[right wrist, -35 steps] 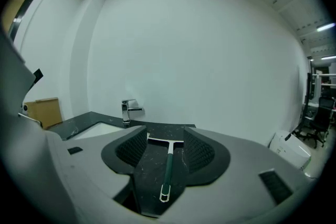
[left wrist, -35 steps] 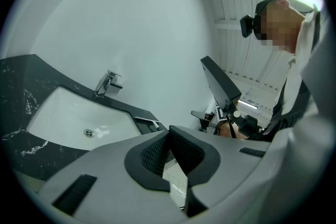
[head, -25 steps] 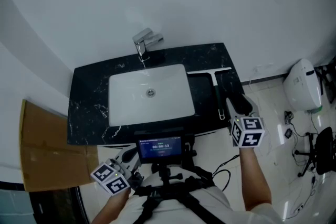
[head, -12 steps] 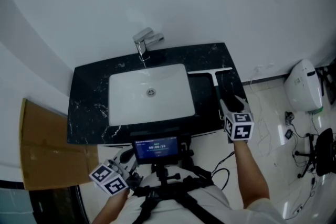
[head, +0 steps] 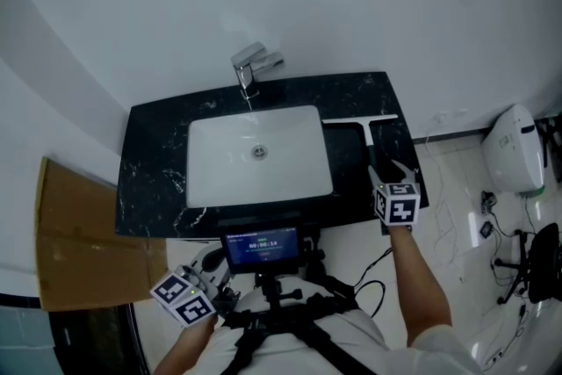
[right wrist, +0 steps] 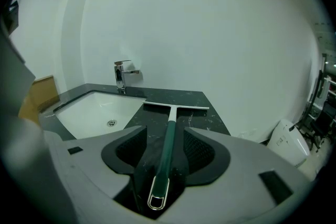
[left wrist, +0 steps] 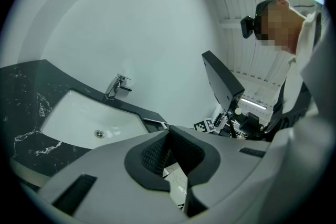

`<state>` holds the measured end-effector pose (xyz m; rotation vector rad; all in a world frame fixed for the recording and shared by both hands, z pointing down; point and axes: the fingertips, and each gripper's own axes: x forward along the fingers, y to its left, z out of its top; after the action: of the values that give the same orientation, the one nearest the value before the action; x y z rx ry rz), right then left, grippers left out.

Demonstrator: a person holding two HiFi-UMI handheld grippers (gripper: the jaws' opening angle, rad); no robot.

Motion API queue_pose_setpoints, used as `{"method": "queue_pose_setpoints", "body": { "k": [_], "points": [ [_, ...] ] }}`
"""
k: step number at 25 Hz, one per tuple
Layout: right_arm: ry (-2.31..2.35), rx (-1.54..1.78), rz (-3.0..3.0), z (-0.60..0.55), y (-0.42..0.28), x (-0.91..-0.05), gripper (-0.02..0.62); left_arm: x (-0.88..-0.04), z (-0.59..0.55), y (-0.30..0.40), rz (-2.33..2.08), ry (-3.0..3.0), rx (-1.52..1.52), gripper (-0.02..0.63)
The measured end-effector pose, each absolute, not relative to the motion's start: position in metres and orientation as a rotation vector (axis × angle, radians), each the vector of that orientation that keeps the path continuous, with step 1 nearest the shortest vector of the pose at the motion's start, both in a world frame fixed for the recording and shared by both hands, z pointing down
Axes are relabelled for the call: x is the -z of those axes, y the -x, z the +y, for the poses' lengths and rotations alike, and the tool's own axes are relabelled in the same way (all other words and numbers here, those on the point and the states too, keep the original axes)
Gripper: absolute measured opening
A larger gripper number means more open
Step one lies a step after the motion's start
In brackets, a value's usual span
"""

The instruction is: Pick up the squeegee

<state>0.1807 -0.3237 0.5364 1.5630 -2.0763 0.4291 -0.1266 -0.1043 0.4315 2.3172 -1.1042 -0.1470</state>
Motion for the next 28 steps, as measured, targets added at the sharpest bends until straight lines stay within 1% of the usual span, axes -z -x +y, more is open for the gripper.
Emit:
{"method": "queue_pose_setpoints", "body": {
  "k": [28],
  "points": [
    [-1.516, -0.516, -1.961, -0.363, -0.181, -0.584, 0.224, -0.432, -0.109, 0.13, -1.139, -2.3, 0.135, -0.003]
  ]
}}
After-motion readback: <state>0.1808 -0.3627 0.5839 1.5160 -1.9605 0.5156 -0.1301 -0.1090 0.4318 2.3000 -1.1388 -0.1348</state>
